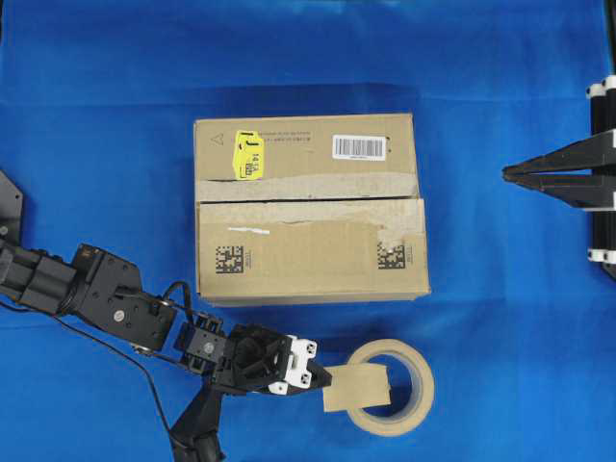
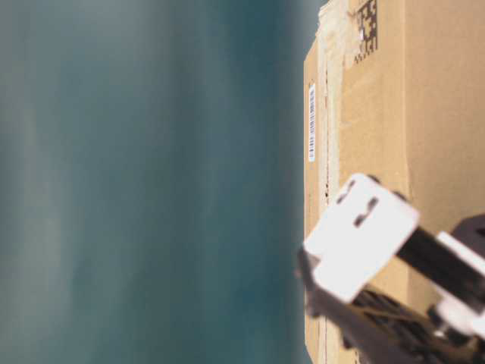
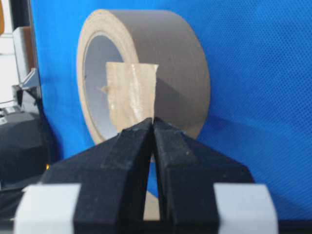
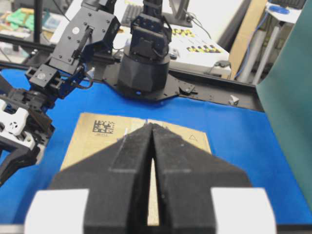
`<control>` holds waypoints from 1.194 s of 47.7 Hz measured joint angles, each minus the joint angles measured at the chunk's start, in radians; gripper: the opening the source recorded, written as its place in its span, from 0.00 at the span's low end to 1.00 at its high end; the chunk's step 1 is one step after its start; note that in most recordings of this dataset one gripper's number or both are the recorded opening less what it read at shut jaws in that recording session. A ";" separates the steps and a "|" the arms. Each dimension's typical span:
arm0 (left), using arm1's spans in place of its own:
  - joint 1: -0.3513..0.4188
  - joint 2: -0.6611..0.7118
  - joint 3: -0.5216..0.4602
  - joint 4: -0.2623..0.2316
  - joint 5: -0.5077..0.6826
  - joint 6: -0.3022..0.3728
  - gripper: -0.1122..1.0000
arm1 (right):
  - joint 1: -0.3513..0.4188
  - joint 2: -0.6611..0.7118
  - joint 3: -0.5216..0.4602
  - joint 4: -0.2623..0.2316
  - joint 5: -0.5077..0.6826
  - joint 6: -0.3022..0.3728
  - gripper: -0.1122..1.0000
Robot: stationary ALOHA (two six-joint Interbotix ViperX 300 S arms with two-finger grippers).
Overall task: Apply tape along the seams of the closed cardboard box to seal it securely.
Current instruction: 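Carry the tape strip with the left gripper onto the box seam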
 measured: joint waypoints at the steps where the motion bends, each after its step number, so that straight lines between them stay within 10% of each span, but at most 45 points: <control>1: 0.000 -0.006 0.000 0.000 0.000 0.000 0.10 | 0.002 0.000 0.000 0.000 0.000 0.002 0.10; 26: 0.144 -0.380 0.080 0.000 0.055 0.149 0.10 | 0.002 0.002 0.000 0.000 0.021 0.006 0.10; 57: 0.393 -0.399 0.084 0.006 0.290 0.167 0.10 | 0.000 0.038 0.000 0.002 0.031 0.005 0.10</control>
